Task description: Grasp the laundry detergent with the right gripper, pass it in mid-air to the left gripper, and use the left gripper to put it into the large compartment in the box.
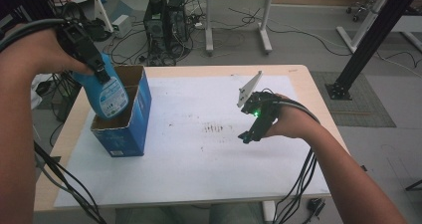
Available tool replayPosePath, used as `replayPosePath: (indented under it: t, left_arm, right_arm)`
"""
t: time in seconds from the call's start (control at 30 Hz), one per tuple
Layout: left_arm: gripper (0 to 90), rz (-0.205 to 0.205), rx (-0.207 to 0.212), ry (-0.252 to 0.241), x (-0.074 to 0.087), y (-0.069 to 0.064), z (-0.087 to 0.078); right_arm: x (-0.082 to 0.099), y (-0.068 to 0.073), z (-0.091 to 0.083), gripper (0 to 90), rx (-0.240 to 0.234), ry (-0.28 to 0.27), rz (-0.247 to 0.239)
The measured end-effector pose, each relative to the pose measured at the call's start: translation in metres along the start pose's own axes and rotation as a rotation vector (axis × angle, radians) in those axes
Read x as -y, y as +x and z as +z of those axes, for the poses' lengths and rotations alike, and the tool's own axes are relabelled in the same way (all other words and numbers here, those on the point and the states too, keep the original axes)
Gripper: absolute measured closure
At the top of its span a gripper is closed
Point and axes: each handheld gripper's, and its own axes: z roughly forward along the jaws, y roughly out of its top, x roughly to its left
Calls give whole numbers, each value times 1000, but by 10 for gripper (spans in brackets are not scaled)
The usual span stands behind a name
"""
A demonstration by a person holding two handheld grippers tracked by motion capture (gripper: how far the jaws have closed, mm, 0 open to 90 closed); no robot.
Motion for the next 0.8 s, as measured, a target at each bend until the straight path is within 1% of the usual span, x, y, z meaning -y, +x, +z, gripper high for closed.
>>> replayPosePath:
  t: [0.03,0.07,0.13,0.2,0.23,0.27,0.3,0.33,0.37,0.4,0.43,0.47,0.5,0.53,0.57,0.6,0.63,0.67,0.7,0.73,0.77,0.8]
  left_arm:
    - [391,-6,-1,1,-1,0,4]
    - [391,13,0,15,-2,1,7]
    - [391,7,3,14,-5,0,14]
    - [391,18,5,21,-7,1,23]
    - [391,26,6,25,-8,2,28]
    - [390,28,4,24,-9,4,33]
    - [391,29,7,22,-10,5,38]
    - [391,14,17,17,-11,6,44]
    - [391,21,18,28,-11,8,49]
    - [391,15,23,26,-12,10,54]
    - [391,31,23,34,-12,12,59]
    - [391,27,35,34,-12,14,64]
    - [391,21,34,29,-13,14,70]
    - [391,22,47,36,-13,16,75]
    - [391,38,49,55,-13,18,79]
    - [390,40,49,54,-14,18,84]
    - [391,25,53,45,-14,18,89]
    - [391,51,48,62,-14,20,93]
    - [391,56,48,61,-14,21,96]
    - [391,70,43,70,-15,22,99]
    - [390,57,40,62,-15,21,103]
    - [391,63,39,65,-15,21,107]
  right_arm:
    - [1,0,0,119,1,0,-3]
    - [1,0,0,120,1,6,0]
    - [2,0,0,120,8,9,-4]
    - [2,1,0,120,14,4,1]
    - [2,1,-1,120,7,14,-2]
    - [2,2,-1,119,10,13,-4]
    - [2,3,-1,120,9,13,-7]
    - [2,3,-1,119,13,13,-10]
    - [2,3,-1,120,14,13,-11]
    - [2,4,-1,120,9,17,-7]
    - [2,4,-1,120,10,16,-8]
    - [2,4,0,120,13,17,-9]
    - [3,4,0,120,11,18,-6]
    - [3,4,1,120,15,15,-14]
    - [3,4,1,120,14,16,-9]
    - [3,4,2,120,14,15,-14]
    - [3,4,2,120,12,19,-10]
    - [4,4,3,120,10,17,-11]
    - [4,5,4,120,13,20,-7]
    - [4,5,5,120,15,21,-12]
    - [3,5,5,120,13,18,-15]
    - [3,5,6,120,13,16,-13]
